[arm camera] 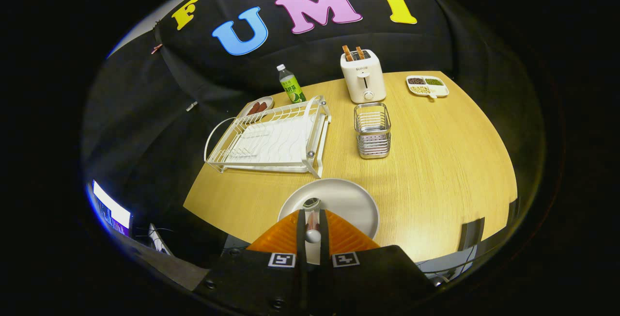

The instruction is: Take the plate from the dish rack, then take the spoon from the basket and place it into the plate.

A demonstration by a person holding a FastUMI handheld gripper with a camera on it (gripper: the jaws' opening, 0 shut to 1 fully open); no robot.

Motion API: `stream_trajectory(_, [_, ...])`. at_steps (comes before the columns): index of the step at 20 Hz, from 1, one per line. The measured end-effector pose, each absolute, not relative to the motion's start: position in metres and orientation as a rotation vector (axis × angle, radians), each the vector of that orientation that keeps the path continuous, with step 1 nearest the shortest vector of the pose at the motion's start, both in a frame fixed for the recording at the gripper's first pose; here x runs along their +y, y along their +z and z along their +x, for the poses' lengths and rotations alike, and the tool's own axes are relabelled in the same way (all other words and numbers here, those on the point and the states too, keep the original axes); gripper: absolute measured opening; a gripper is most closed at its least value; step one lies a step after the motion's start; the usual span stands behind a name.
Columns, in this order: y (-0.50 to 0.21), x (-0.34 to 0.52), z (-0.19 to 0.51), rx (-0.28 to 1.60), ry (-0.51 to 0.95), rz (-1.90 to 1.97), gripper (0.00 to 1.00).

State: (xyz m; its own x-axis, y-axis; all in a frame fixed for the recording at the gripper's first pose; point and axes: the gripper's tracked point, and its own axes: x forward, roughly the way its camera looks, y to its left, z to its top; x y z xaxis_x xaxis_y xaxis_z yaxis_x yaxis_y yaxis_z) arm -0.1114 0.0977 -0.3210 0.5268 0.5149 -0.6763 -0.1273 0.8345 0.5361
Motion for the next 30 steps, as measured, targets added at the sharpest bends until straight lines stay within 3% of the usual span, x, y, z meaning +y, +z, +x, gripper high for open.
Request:
stream_trajectory(16, [-0.359,0.101,-0.106,0.993,0.360,0.456,0.19])
stream_trajectory(21, [-0.369,0.091,-0.106,1.006,0.303,0.451,0.47])
stream_trajectory(24, [-0.374,0.083,-0.106,1.022,0.267,0.417,1.00])
stream_trajectory(30, [-0.359,0.081,-0.097,0.991,0.257,0.341,0.99])
